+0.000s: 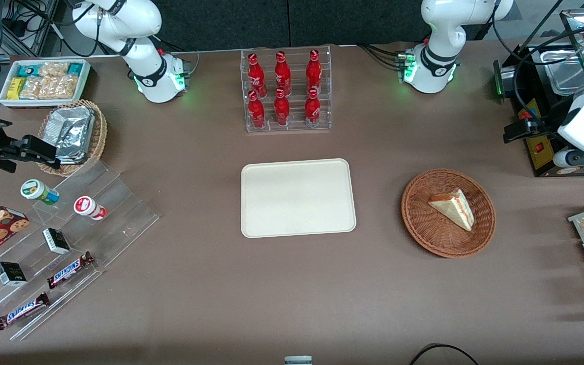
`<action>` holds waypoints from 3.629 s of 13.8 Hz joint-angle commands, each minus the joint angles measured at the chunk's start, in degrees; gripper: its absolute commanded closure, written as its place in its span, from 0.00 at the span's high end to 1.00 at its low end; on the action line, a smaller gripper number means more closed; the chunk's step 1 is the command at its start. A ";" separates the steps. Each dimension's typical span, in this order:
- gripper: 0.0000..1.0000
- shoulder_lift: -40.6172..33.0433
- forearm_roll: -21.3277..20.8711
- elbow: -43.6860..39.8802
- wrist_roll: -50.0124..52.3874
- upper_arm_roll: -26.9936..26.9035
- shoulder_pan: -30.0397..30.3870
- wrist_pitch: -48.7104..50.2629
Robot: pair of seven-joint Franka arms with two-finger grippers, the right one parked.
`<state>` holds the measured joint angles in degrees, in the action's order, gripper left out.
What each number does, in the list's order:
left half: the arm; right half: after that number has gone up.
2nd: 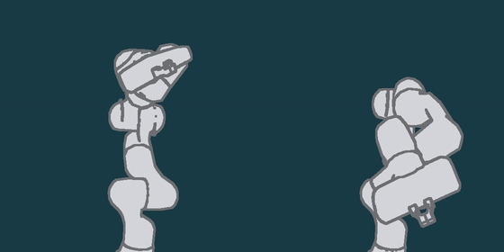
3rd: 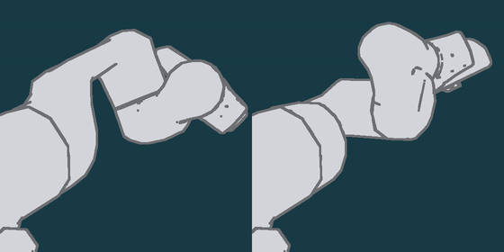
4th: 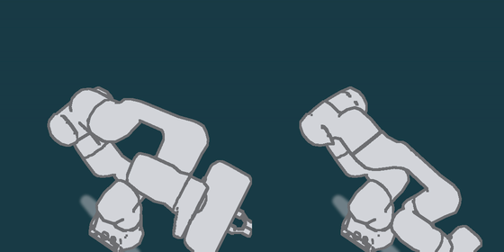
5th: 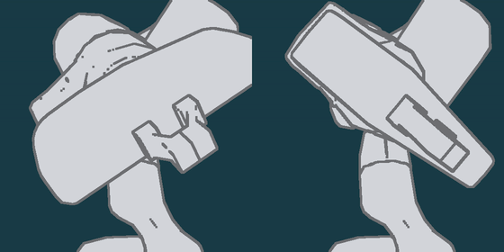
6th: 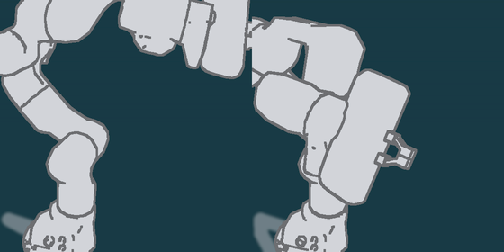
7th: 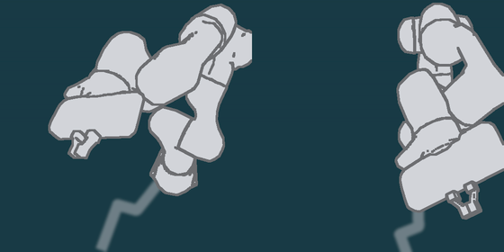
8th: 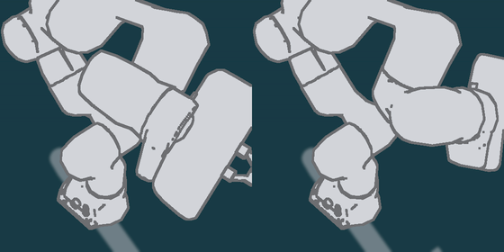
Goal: Place sandwich from basket to tray
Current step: 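Move the left gripper toward the wicker basket with the sandwich, then lower the open left gripper over the wrapped sandwich in the basket, then close the left gripper on the sandwich's crust edge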
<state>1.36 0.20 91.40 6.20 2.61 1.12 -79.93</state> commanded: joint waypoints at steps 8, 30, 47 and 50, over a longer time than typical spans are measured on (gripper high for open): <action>1.00 -0.56 -4.07 6.50 -0.05 0.21 -0.15 -3.98; 1.00 8.04 -1.08 34.29 30.89 2.23 -0.24 -54.18; 0.00 13.85 -0.82 36.93 43.80 2.05 0.47 -60.78; 0.00 17.26 -1.08 29.58 47.68 2.40 -0.50 -54.05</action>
<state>15.85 -1.04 126.92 51.20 4.73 1.47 -139.31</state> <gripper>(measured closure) 0.670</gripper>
